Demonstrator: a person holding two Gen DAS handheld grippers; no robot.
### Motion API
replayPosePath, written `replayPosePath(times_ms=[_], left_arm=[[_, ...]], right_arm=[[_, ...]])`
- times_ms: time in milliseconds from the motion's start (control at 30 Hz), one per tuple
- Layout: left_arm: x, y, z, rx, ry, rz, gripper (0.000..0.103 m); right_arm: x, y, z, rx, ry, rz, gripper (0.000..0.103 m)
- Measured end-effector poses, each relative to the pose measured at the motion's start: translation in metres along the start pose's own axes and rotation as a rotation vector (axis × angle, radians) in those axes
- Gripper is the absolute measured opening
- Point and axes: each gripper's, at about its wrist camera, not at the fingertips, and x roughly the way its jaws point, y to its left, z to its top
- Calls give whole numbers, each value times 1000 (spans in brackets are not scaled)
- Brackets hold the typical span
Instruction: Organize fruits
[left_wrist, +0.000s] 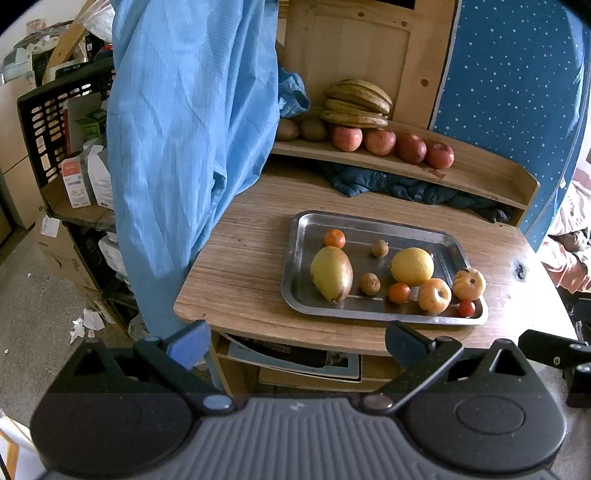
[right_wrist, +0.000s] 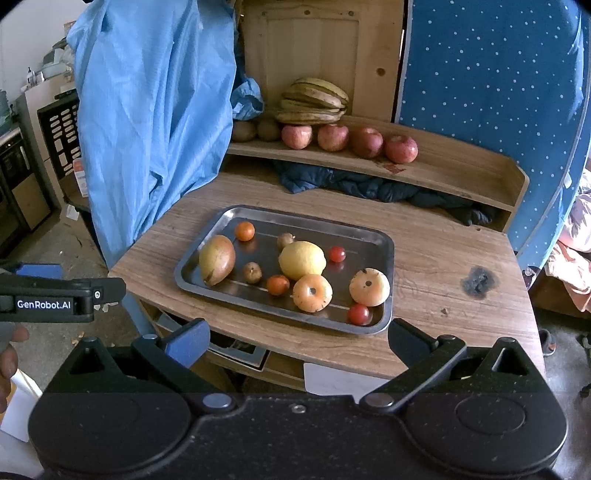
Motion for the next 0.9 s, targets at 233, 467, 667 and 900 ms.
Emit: replayPosePath(times_ms=[233,467,667,900], left_arm=[[1,-1,1,1,2,-1,103],[1,-1,1,-1,3,-2,103],[1,-1,1,0,4,-2,103],[2,-1,1,2,5,-7,103]], right_arm=[[0,0,0,1,2,2,102],[1,-1,1,2,4,3,102],[1,0,2,2,3,2,102],[2,0,2,3,3,1,102]])
